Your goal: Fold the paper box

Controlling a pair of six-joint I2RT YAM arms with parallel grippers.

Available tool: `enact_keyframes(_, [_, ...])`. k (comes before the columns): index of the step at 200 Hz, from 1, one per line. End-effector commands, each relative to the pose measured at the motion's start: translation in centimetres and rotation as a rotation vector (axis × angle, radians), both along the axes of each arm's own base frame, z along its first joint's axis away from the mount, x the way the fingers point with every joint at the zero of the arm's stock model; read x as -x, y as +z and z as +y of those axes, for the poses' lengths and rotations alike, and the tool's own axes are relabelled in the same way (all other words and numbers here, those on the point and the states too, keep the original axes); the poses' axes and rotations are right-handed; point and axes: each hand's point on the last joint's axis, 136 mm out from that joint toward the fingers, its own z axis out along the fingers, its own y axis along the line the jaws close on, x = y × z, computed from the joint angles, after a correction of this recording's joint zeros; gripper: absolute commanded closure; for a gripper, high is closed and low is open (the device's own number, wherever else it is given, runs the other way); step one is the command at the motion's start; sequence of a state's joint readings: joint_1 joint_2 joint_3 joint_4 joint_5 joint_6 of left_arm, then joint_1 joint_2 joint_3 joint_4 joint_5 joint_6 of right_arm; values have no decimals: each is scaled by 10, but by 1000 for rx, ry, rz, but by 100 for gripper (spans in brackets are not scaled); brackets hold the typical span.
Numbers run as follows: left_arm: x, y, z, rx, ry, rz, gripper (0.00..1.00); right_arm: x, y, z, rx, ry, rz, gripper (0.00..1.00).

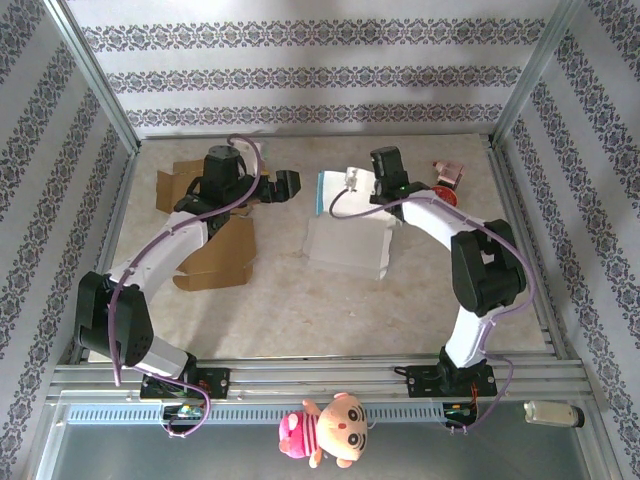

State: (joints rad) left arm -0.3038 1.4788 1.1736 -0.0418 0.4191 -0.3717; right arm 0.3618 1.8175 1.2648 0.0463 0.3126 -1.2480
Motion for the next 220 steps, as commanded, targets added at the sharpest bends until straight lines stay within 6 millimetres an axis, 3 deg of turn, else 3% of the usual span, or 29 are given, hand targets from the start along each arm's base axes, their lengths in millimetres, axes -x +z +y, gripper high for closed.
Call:
enact_keyframes(1, [1,27,18,10,77,-30,0,-28,82,4,150,9,-386,100])
enact_keyframes(23, [2,32,29,9,120,-42,0,-31,121,23,203,48,-574,100])
enact_keyframes(39, [3,30,35,8,139,-41,0,-33,129,36,218,75,-653,100])
enact_keyframes(62, [5,24,38,7,150,-31,0,-35,106,58,202,109,-676,100])
enact_keyframes(93, [1,11,44,1,186,11,0,-26,53,89,194,165,-659,100])
enact_keyframes(109, [-3,2,52,22,239,78,2,-20,22,96,199,182,-617,100])
enact_keyframes(132, [-12,-15,55,56,269,182,2,-11,-3,98,185,183,-572,100])
enact_keyframes(175, [-46,-51,47,90,271,382,13,-1,-12,103,165,186,-562,100])
enact_keyframes(220, [-94,-63,26,248,138,353,20,2,-14,102,161,193,-560,100])
